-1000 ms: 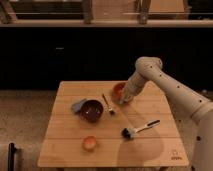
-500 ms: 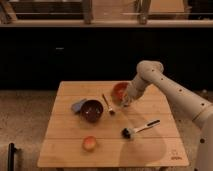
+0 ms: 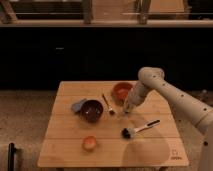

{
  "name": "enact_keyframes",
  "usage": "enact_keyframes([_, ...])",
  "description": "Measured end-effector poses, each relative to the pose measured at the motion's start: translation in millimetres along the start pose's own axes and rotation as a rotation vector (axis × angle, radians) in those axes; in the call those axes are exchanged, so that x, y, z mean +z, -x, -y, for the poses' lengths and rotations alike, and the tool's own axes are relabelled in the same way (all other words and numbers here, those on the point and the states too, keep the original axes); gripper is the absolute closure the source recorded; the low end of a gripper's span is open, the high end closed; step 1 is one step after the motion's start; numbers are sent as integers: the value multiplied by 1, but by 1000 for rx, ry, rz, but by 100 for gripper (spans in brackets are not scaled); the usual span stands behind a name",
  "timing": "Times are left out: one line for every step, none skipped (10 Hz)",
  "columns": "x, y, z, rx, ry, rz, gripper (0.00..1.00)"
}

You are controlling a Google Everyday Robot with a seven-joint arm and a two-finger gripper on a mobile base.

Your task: Place towel in table surface

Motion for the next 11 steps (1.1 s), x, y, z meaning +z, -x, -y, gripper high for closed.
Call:
enact_keyframes([6,1,-5,-2,15,21,100])
enact_keyframes([9,2,-10,-2,30,40,96])
enact_keyframes([14,3,-16,2,50,61,86])
enact_keyframes([17,3,-18,6,61,73,78])
enact_keyframes([19,4,-20,11,69,85,68])
enact_keyframes([20,4,-22,20,74,95,57])
enact_keyframes([21,3,-25,28,78,101,49])
enact_keyframes([22,3,-27,35,86,106,37])
enact_keyframes([24,4,-26,34,92,109,28])
enact_keyframes([25,6,-25,33,94,111,22])
enact_keyframes([25,6,-26,35,94,110,20])
